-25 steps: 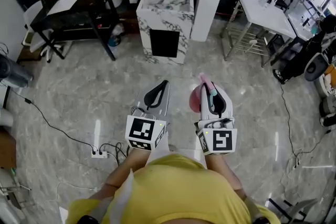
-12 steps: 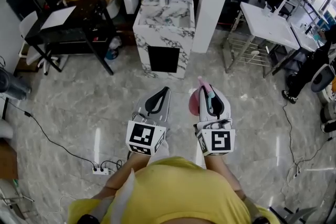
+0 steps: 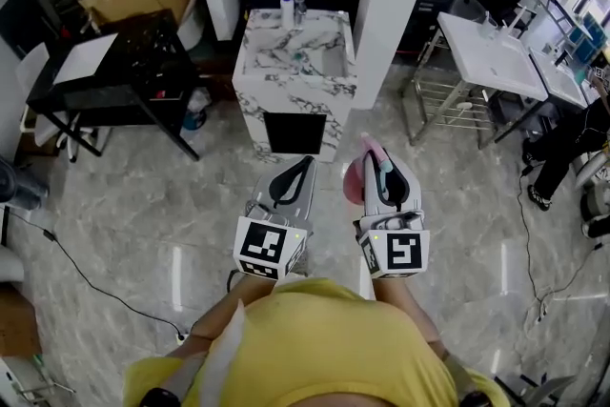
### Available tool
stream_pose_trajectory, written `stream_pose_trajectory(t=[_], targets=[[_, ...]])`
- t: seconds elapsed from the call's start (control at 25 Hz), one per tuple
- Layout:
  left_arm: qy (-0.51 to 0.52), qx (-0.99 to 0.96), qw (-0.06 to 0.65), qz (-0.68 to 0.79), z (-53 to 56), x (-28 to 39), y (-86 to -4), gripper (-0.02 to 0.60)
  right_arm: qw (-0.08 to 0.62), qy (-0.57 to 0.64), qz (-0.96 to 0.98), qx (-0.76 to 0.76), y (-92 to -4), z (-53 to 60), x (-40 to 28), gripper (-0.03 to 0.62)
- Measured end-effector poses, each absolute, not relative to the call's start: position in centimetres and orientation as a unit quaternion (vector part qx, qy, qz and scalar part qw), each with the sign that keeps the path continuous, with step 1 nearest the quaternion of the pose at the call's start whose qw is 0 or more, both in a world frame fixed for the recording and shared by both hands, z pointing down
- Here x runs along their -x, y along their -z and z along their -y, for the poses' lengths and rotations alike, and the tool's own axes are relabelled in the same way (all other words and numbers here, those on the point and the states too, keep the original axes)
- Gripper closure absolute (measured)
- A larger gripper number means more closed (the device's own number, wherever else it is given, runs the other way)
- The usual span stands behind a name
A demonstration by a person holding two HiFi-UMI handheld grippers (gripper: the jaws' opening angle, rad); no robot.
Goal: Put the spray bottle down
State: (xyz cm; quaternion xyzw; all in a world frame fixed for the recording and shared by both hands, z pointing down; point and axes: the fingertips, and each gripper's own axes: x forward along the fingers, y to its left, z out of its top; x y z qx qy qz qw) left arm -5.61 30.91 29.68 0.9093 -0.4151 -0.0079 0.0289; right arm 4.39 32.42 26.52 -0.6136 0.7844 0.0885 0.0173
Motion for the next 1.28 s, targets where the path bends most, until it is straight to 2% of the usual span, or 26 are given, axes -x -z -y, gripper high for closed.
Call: stream_pose_trajectory(t=[0.64, 0.96, 1.28], targets=[[0.014, -0.917, 0.06, 0.395, -22.7, 7.0, -32.3, 0.584, -0.005, -0.084, -0.78, 0.62, -28.0, -24.2, -3.0, 0.53], [0.023, -0.918, 0.048, 0.393, -17.9, 5.9, -33.4, 0.584, 0.013, -0.1, -0.779, 0.619, -28.7, -18.8, -4.5, 0.53], [0.021, -0.916, 0.053, 0.397, -8.0, 3.1, -34.4, 0.584, 0.015, -0.1, -0.784, 0.612, -29.7, -8.9, -7.2, 0.53]])
